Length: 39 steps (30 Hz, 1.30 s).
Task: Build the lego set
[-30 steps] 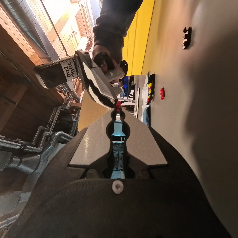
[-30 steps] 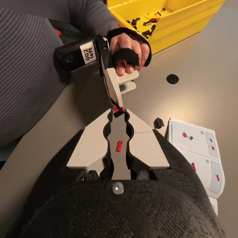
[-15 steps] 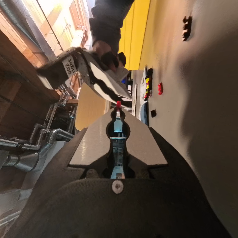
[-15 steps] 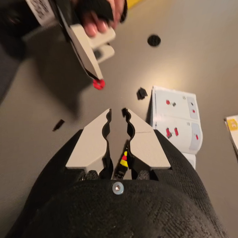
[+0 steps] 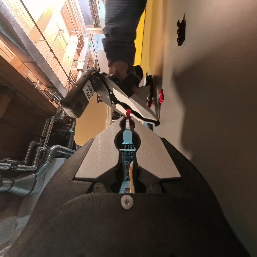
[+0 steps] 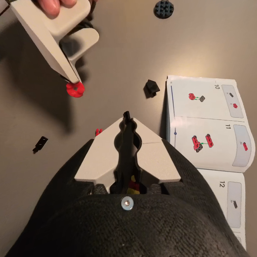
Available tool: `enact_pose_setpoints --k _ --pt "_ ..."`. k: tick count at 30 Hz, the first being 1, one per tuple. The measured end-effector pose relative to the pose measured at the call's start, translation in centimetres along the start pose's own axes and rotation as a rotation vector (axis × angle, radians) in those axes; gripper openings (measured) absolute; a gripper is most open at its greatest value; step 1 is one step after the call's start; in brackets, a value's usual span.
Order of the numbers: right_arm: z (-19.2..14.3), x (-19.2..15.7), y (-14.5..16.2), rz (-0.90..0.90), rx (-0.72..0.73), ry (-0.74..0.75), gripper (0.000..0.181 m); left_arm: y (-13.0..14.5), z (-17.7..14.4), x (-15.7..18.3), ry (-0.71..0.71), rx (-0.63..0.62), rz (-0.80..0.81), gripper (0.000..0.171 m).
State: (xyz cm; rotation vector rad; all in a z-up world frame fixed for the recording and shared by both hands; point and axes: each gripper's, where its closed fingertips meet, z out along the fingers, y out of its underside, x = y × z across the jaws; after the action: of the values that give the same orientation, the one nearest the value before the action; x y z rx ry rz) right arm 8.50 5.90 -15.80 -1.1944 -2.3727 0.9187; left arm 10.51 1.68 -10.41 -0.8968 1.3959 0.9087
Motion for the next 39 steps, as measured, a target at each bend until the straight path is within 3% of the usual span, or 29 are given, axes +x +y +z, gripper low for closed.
enact_pose_setpoints --k 2,5,7,10,12,17,20,24,29,32,39 --pt "-0.3 0.3 -0.4 -0.046 0.005 0.051 0.002 0.0 0.0 0.0 0.000 0.000 0.001 0.004" --pt "-1.5 0.8 -1.1 -0.249 -0.043 0.221 0.002 0.0 0.0 0.0 0.000 -0.002 0.005 0.004" --pt "-2.3 1.1 -0.5 -0.465 -0.169 0.371 0.001 0.1 0.1 0.1 0.000 -0.005 0.012 0.004" --pt "-3.9 1.1 2.5 -0.790 -0.490 0.518 0.001 0.0 0.1 0.1 0.001 -0.004 0.017 0.004" --pt "-4.9 0.5 3.9 -0.956 -0.633 0.548 0.001 0.0 0.1 0.1 0.001 -0.002 0.015 0.004" --pt "-5.6 -2.0 5.4 -1.146 -0.679 0.509 0.002 -0.1 0.1 0.2 0.004 -0.003 0.011 0.004" --pt "-5.8 -2.7 6.3 -1.169 -0.724 0.461 0.004 -0.1 0.1 0.1 0.004 -0.002 0.013 0.004" --pt "-6.5 -3.3 6.9 -1.053 -0.724 0.396 0.011 -0.2 0.1 0.2 0.006 -0.001 0.021 0.004" --pt "-7.0 -3.9 6.2 -0.447 -0.447 0.361 0.023 -0.2 0.1 0.3 0.012 -0.002 0.027 0.004" --pt "-7.5 -3.5 6.4 -0.182 -0.317 0.398 0.023 -0.2 0.2 0.4 0.013 -0.002 0.032 0.004" --pt "-7.1 -3.1 7.5 -0.046 -0.225 0.468 0.018 -0.1 0.3 0.5 0.017 -0.007 0.034 0.004"
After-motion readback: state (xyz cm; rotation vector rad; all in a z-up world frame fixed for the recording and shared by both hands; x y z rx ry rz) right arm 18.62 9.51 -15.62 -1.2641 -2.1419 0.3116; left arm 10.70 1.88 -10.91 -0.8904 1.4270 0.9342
